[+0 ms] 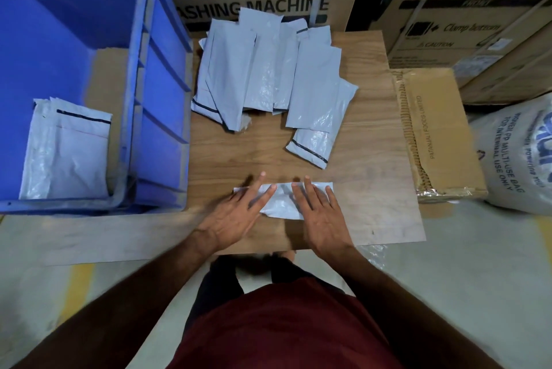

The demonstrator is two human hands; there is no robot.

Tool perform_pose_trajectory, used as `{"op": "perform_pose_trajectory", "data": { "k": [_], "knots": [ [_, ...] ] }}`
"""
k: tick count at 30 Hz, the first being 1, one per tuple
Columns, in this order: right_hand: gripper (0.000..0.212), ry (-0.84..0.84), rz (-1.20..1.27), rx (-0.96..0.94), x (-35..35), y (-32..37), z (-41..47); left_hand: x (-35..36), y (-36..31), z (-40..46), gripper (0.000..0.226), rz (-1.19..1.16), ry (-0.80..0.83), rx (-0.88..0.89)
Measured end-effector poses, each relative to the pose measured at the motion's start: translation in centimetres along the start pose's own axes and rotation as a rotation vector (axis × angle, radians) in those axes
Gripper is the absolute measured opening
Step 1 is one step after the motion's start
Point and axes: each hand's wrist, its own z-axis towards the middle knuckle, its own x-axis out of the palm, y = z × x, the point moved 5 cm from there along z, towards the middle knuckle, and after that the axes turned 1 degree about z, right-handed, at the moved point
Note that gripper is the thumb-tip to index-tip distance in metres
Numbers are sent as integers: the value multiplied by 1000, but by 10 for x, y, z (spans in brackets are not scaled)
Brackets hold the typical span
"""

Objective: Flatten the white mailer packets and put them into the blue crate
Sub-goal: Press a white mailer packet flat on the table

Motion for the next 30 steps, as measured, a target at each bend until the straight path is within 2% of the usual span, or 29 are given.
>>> {"op": "perform_pose_trajectory", "data": {
  "k": [4,6,9,13,18,22,26,30],
  "knots": [
    [95,-75,-88,-61,-27,3,6,-19,8,2,112,27,59,16],
    [96,-108,-140,-106,-37,2,8,-30,12,4,118,20,75,35],
    [95,-122,-191,-163,-49,-3,12,-45,19,7,108,-8,66,66],
    [99,-45,-200,-237,-46,-13,22,-50,23,17,91,23,89,90],
    [89,-49,-272,-205,-32,-15,40,-22,32,23,91,68,111,-155],
    [76,-6,-36,-87,-9,10,37,6,21,5,67,-83,96,-364],
    [70,51,129,-24,20,28,25,34,16,-5,69,-107,126,-352],
    [69,43,189,-4,35,26,27,44,13,-1,71,-121,136,-412]
  ]
}}
